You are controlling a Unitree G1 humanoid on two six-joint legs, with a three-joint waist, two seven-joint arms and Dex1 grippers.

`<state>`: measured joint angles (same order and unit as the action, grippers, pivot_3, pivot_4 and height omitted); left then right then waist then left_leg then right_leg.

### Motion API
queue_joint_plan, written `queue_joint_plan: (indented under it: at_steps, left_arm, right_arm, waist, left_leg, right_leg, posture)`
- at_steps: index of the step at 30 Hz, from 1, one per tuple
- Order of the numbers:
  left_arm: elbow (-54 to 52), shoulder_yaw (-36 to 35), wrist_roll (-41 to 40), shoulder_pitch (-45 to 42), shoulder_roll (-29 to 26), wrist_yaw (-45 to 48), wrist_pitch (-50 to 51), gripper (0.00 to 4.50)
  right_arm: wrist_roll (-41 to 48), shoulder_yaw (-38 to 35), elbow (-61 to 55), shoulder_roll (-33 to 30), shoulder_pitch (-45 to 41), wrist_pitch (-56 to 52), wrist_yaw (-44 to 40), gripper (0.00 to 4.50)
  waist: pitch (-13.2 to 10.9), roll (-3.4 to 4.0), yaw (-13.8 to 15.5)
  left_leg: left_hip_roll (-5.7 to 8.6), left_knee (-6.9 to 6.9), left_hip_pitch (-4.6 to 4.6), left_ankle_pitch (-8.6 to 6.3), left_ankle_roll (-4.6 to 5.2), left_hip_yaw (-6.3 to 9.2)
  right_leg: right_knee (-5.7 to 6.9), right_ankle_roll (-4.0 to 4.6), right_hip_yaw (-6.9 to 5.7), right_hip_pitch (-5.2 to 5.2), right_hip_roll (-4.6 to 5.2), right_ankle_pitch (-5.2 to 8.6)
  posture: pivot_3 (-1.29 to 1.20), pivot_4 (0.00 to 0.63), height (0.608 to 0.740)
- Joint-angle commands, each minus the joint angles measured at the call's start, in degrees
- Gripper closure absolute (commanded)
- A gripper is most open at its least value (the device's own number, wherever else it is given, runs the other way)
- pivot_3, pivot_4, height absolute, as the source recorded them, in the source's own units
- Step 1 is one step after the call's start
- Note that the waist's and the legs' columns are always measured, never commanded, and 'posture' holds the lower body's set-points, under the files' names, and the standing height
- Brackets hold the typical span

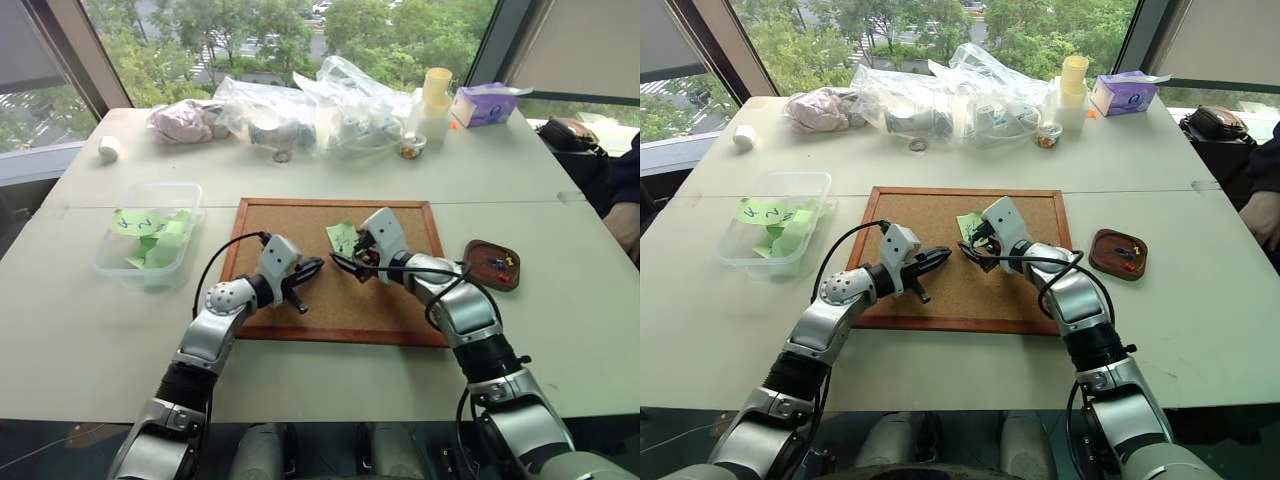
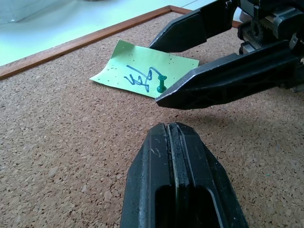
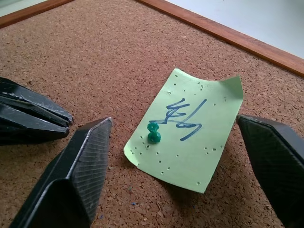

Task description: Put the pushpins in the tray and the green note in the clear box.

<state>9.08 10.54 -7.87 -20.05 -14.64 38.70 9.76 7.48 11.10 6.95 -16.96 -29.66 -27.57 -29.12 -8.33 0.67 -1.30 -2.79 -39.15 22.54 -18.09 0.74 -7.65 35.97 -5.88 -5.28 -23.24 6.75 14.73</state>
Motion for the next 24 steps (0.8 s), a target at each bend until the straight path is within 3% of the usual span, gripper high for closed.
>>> queue_joint_plan:
  at_steps: [1,24]
  left_arm:
    - [2.39,1.04,1.31,2.69,-1.03,0.18,2.53,4.5]
    - [2.69,1.48,1.41,2.54,-0.98,0.57,2.44,4.5]
  right_arm:
    - [-0.63,-1.04,-1.29,0.46,-1.62,0.58,0.65,1.93]
    - [0.9,-2.56,-8.21,0.68,-0.91,-1.36,-0.12,1.93]
  waist:
    - [0.0,0.0,0.0]
    - [-0.01,-0.01,0.09]
  left_leg:
    - [0.0,0.0,0.0,0.0,0.0,0.0]
    - [0.0,0.01,0.0,-0.09,0.16,-0.01]
  right_leg:
    - [0.0,0.0,0.0,0.0,0.0,0.0]
    - [-0.01,0.0,0.0,-0.01,0.01,0.0]
  posture:
    - [0.0,0.15,0.74]
    - [0.0,0.15,0.74]
